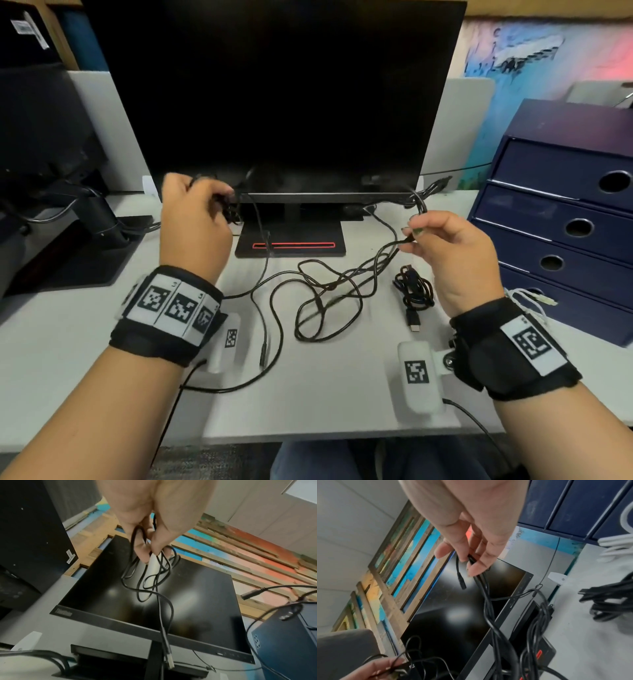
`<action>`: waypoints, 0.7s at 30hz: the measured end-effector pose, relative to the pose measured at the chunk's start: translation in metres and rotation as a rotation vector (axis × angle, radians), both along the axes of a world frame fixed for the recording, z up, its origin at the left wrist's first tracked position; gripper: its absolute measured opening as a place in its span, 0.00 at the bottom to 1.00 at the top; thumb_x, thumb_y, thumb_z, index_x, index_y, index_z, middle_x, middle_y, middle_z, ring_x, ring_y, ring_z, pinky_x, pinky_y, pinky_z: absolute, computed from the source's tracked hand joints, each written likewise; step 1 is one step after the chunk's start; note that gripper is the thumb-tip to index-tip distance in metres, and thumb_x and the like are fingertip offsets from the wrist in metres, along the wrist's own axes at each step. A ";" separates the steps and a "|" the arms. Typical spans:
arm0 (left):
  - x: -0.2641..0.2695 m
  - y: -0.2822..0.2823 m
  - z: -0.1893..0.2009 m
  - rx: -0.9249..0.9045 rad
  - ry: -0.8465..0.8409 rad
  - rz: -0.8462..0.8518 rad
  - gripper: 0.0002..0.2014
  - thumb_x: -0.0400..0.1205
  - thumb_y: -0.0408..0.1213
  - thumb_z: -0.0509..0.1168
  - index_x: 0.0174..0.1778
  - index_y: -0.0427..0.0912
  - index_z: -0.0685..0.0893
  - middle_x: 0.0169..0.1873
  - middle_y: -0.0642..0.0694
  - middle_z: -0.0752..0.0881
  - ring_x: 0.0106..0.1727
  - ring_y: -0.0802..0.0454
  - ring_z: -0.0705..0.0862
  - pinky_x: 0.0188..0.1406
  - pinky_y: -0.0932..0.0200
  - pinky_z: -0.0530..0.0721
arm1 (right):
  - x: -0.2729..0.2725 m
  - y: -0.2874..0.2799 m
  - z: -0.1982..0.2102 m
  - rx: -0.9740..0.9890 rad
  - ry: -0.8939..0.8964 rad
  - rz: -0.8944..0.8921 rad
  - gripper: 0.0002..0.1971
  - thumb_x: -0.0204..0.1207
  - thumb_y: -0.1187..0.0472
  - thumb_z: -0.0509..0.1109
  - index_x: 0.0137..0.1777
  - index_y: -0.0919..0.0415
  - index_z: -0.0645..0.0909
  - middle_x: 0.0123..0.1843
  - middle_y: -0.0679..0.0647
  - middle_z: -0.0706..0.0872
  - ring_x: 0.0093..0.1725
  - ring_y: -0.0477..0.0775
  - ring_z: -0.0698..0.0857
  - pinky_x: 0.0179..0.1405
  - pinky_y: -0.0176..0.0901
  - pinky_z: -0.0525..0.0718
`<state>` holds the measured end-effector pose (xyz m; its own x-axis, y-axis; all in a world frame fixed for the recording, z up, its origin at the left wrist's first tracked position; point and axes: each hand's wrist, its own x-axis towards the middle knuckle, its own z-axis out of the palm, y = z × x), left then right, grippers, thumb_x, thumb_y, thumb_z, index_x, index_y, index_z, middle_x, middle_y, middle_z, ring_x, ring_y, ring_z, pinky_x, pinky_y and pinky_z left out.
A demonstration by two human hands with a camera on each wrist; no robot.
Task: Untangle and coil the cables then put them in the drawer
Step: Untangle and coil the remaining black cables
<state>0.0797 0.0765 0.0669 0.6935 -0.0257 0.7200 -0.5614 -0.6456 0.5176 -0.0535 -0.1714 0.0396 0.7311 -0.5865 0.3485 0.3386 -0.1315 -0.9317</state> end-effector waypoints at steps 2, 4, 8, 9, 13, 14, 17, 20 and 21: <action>-0.001 0.004 0.009 -0.023 -0.017 0.008 0.13 0.81 0.24 0.60 0.56 0.40 0.84 0.59 0.40 0.75 0.51 0.59 0.73 0.50 0.85 0.64 | -0.003 0.002 0.005 -0.035 -0.015 0.008 0.17 0.77 0.80 0.61 0.40 0.59 0.85 0.42 0.54 0.87 0.40 0.50 0.90 0.57 0.55 0.86; -0.002 0.006 0.015 -0.035 -0.034 -0.006 0.13 0.81 0.25 0.60 0.57 0.41 0.83 0.55 0.44 0.73 0.48 0.58 0.74 0.46 0.85 0.65 | -0.005 0.005 0.008 -0.076 -0.036 0.023 0.19 0.76 0.79 0.63 0.38 0.55 0.86 0.42 0.52 0.87 0.46 0.58 0.90 0.56 0.50 0.87; -0.008 0.009 0.028 -0.132 -0.071 -0.051 0.11 0.80 0.27 0.60 0.54 0.41 0.82 0.51 0.54 0.70 0.38 0.67 0.76 0.43 0.85 0.69 | -0.006 0.011 0.013 -0.155 -0.036 0.038 0.21 0.76 0.77 0.65 0.38 0.49 0.86 0.44 0.51 0.86 0.50 0.58 0.88 0.54 0.46 0.87; -0.010 0.009 0.031 -0.153 -0.074 -0.058 0.10 0.80 0.27 0.59 0.53 0.40 0.82 0.48 0.57 0.70 0.38 0.71 0.76 0.43 0.85 0.70 | -0.005 0.013 0.013 -0.152 -0.011 0.059 0.19 0.77 0.77 0.64 0.41 0.52 0.86 0.45 0.53 0.86 0.48 0.56 0.87 0.52 0.45 0.87; -0.020 0.009 0.042 -0.206 -0.091 -0.083 0.10 0.78 0.28 0.61 0.52 0.40 0.82 0.43 0.62 0.70 0.38 0.71 0.77 0.44 0.82 0.72 | 0.003 0.022 0.005 -0.127 0.099 0.135 0.15 0.78 0.77 0.63 0.44 0.57 0.86 0.47 0.59 0.85 0.48 0.59 0.87 0.46 0.36 0.87; -0.023 0.009 0.044 -0.215 -0.098 -0.089 0.10 0.77 0.29 0.62 0.52 0.40 0.83 0.43 0.61 0.71 0.38 0.70 0.77 0.44 0.82 0.72 | 0.006 0.026 0.003 -0.120 0.113 0.151 0.15 0.78 0.77 0.64 0.44 0.57 0.86 0.48 0.61 0.85 0.49 0.61 0.88 0.47 0.36 0.87; -0.033 0.007 0.050 -0.236 -0.132 -0.116 0.09 0.76 0.30 0.63 0.50 0.44 0.83 0.43 0.53 0.76 0.40 0.76 0.75 0.44 0.80 0.73 | 0.014 0.035 -0.004 -0.073 0.153 0.220 0.16 0.78 0.76 0.64 0.44 0.56 0.87 0.51 0.67 0.85 0.48 0.59 0.89 0.53 0.42 0.88; -0.041 0.007 0.056 -0.316 -0.132 -0.162 0.10 0.74 0.35 0.64 0.44 0.57 0.79 0.40 0.51 0.78 0.38 0.71 0.80 0.43 0.56 0.87 | 0.023 0.045 -0.005 -0.018 0.164 0.306 0.17 0.77 0.79 0.63 0.43 0.58 0.86 0.46 0.65 0.86 0.45 0.56 0.90 0.55 0.48 0.87; -0.044 0.007 0.058 -0.360 -0.118 -0.182 0.11 0.73 0.36 0.65 0.42 0.60 0.78 0.40 0.47 0.80 0.38 0.65 0.83 0.42 0.49 0.88 | 0.026 0.047 -0.004 -0.016 0.173 0.325 0.17 0.77 0.79 0.62 0.42 0.59 0.86 0.44 0.63 0.86 0.44 0.55 0.89 0.54 0.47 0.88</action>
<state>0.0356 0.0838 0.1246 0.6127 0.1275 0.7799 -0.7189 -0.3199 0.6171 -0.0274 -0.1240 0.0356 0.9274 -0.3092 0.2104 0.2026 -0.0577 -0.9776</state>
